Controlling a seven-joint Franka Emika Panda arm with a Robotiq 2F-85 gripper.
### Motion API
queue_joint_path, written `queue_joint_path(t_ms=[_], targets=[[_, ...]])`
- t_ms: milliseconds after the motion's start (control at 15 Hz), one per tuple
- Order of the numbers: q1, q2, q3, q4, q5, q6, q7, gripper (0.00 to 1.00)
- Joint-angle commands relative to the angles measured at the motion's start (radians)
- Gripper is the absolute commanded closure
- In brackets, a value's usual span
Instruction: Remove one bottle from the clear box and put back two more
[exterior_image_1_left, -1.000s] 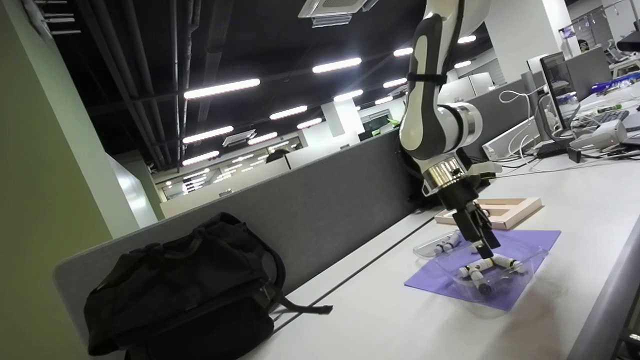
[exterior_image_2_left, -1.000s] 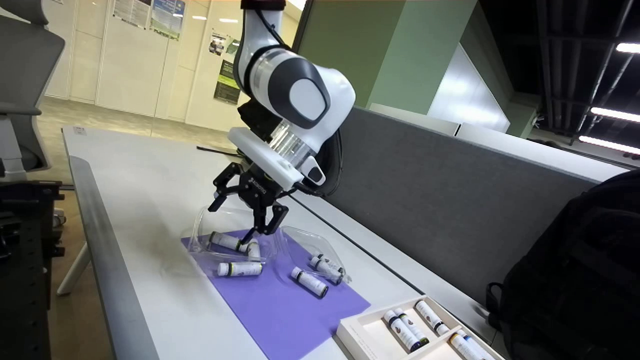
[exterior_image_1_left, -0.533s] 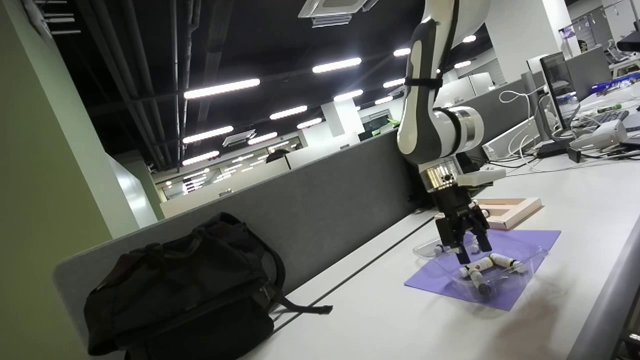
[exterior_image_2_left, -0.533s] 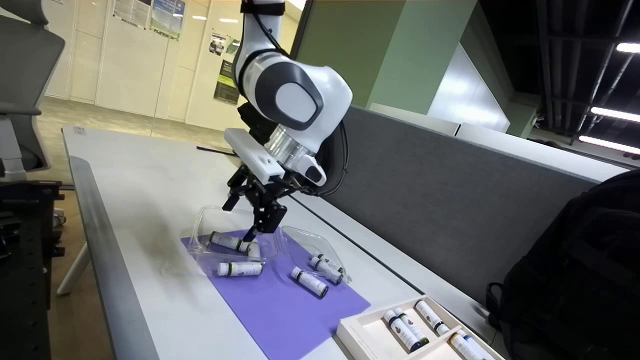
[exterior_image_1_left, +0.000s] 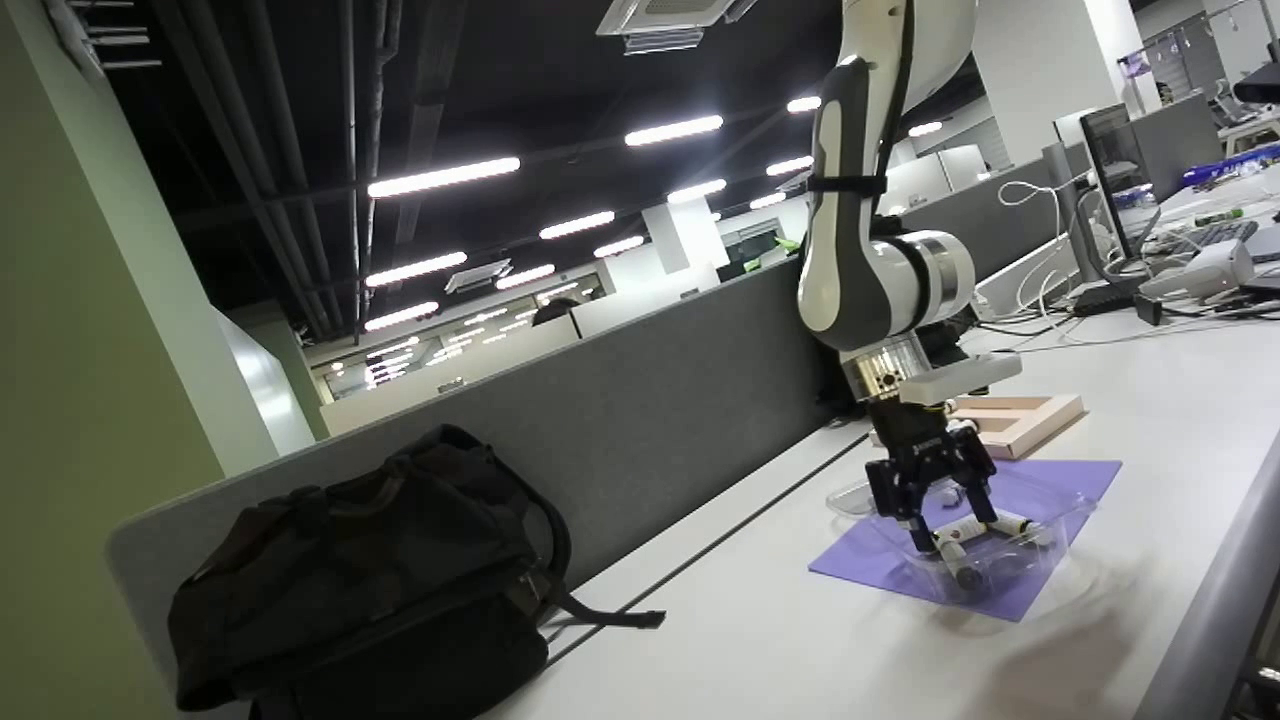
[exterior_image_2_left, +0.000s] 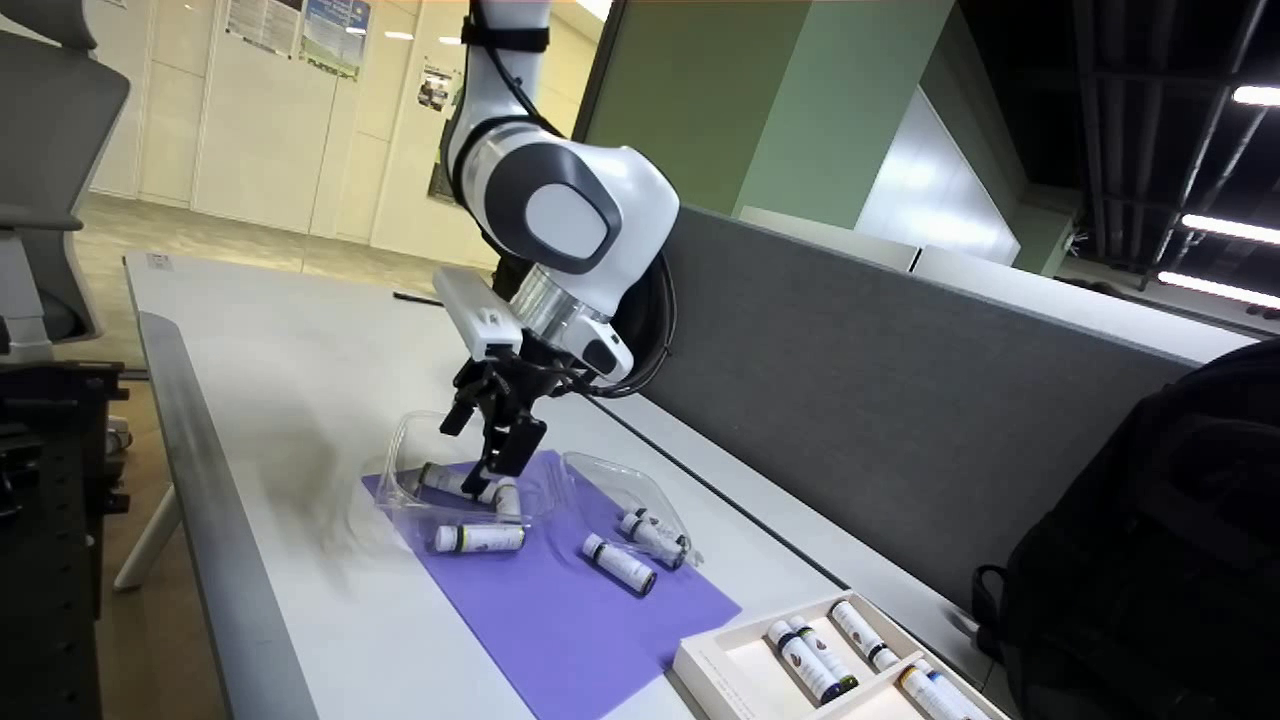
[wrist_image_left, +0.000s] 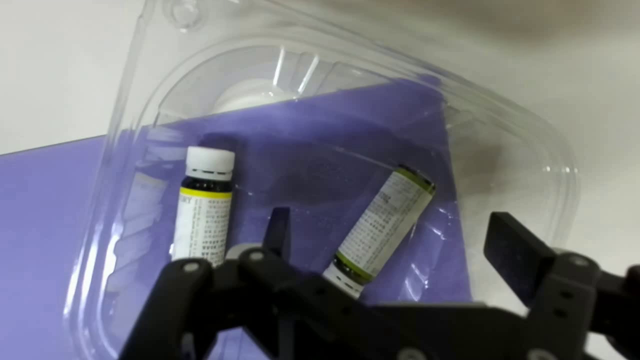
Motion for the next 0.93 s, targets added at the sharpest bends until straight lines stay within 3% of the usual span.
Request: queue_joint_path(t_ms=[0,600,667,733,867], targets=[[-0.007,0.000,0.004,0.002,-0.007,-0.002,0.007,0.00],[0.001,0.079,0.011,0.006,0.021,0.159,0.061,0.00],[0.000,0.089,0.016,0.007,0.021,0.178,0.062,0.25],[0.007,0.098,0.012,0.006,0.011,0.196,0.071,0.26],[0.013,0.109,0.012,0.003,0.002,0.225,0.085,0.40]])
